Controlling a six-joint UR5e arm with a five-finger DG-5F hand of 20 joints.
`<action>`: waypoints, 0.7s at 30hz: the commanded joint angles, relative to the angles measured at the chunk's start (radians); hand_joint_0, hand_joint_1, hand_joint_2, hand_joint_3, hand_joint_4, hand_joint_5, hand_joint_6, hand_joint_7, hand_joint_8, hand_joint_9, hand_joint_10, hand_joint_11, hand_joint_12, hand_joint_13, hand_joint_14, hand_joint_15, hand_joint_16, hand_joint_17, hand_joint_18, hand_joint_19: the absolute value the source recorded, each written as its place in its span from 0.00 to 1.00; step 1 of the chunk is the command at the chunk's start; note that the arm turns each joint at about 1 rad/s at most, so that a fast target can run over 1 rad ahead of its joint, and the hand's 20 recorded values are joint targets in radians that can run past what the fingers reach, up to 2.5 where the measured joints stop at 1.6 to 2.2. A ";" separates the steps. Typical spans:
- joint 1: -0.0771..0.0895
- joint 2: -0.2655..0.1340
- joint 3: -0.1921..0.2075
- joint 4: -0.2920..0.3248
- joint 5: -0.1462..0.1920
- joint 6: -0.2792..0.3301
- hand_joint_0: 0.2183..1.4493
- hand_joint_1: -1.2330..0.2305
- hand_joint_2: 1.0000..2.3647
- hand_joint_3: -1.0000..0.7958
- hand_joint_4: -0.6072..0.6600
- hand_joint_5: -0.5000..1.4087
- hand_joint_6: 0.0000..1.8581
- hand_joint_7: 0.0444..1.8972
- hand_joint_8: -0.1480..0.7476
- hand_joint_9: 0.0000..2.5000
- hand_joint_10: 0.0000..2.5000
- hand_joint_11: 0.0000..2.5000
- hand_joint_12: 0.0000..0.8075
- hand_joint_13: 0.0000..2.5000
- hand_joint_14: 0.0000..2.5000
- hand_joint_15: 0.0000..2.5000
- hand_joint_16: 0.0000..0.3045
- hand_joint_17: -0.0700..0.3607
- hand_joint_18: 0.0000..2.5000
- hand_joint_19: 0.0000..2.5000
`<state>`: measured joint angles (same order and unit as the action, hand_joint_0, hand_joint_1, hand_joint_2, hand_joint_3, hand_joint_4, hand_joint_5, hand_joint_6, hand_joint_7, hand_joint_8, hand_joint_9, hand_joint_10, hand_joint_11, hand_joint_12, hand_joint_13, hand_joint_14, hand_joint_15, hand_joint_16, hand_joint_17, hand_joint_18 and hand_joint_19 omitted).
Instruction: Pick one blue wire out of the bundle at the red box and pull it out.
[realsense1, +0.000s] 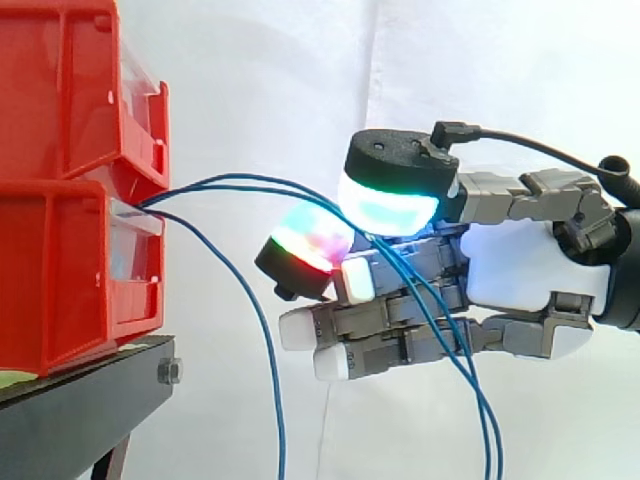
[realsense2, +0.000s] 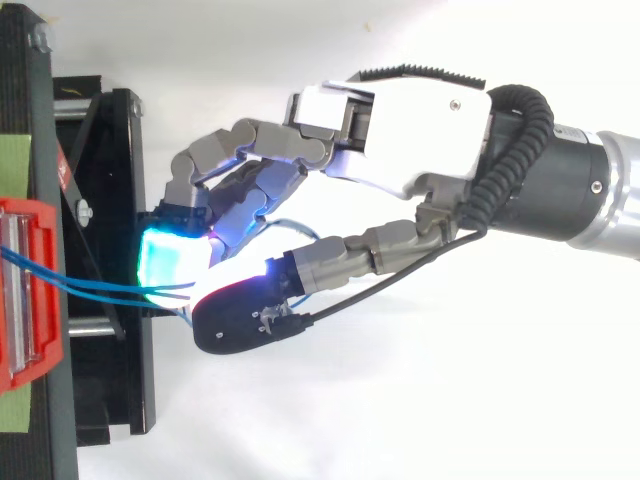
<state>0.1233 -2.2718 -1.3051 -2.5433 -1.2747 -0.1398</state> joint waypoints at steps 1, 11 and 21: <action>0.001 0.000 0.000 0.000 0.000 0.000 0.39 0.32 0.01 0.50 0.69 0.16 0.44 0.44 0.47 0.36 0.01 0.26 0.43 0.27 0.01 0.13 0.16 0.42 0.20 0.16; -0.001 0.001 0.000 0.000 0.000 0.002 0.29 0.42 0.01 0.39 0.68 0.18 0.41 0.52 0.49 0.40 0.01 0.26 0.44 0.27 0.01 0.14 0.17 0.43 0.18 0.17; -0.001 0.000 0.000 0.000 0.000 -0.003 0.28 0.35 0.00 0.32 0.66 0.17 0.46 0.51 0.49 0.40 0.01 0.28 0.45 0.27 0.01 0.14 0.17 0.44 0.19 0.16</action>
<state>0.1228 -2.2716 -1.3052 -2.5433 -1.2748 -0.1394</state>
